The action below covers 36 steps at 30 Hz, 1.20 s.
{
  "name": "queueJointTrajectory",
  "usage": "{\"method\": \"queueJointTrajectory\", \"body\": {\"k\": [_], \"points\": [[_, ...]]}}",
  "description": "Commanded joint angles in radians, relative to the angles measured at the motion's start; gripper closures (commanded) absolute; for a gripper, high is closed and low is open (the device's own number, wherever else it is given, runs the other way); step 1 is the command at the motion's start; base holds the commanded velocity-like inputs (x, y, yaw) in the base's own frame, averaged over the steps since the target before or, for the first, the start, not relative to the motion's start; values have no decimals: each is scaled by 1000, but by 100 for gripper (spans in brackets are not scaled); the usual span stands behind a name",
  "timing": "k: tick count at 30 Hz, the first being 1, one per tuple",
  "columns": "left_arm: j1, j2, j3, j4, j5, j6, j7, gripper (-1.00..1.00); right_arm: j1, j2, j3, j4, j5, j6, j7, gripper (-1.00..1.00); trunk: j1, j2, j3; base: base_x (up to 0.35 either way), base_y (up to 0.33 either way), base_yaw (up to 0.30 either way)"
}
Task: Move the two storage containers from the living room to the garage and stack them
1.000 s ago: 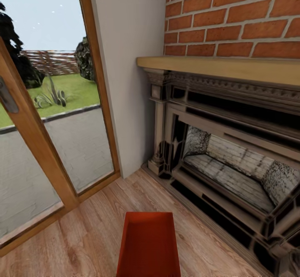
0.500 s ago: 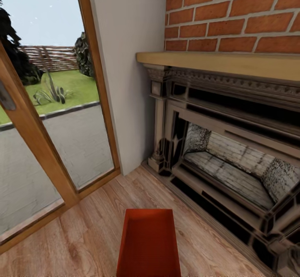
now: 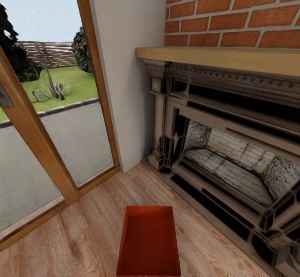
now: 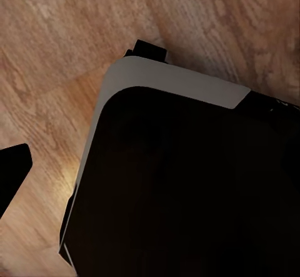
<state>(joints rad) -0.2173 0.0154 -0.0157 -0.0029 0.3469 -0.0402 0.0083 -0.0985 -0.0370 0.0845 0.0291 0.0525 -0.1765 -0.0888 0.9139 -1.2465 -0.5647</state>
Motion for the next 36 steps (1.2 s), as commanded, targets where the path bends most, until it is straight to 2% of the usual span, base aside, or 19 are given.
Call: {"method": "queueJointTrajectory", "body": {"k": [1, 36], "points": [[-1, 0, -2, 1, 4, -3, 1, -100, -1, 0, 8, 3, 6, -4, -6, -100, 0, 0, -2, 0, 0, 0], [-1, 0, -2, 0, 4, -3, 1, -100, -1, 0, 8, 3, 6, -11, -8, -100, 0, 0, -59, 0, 0, 0]]}}
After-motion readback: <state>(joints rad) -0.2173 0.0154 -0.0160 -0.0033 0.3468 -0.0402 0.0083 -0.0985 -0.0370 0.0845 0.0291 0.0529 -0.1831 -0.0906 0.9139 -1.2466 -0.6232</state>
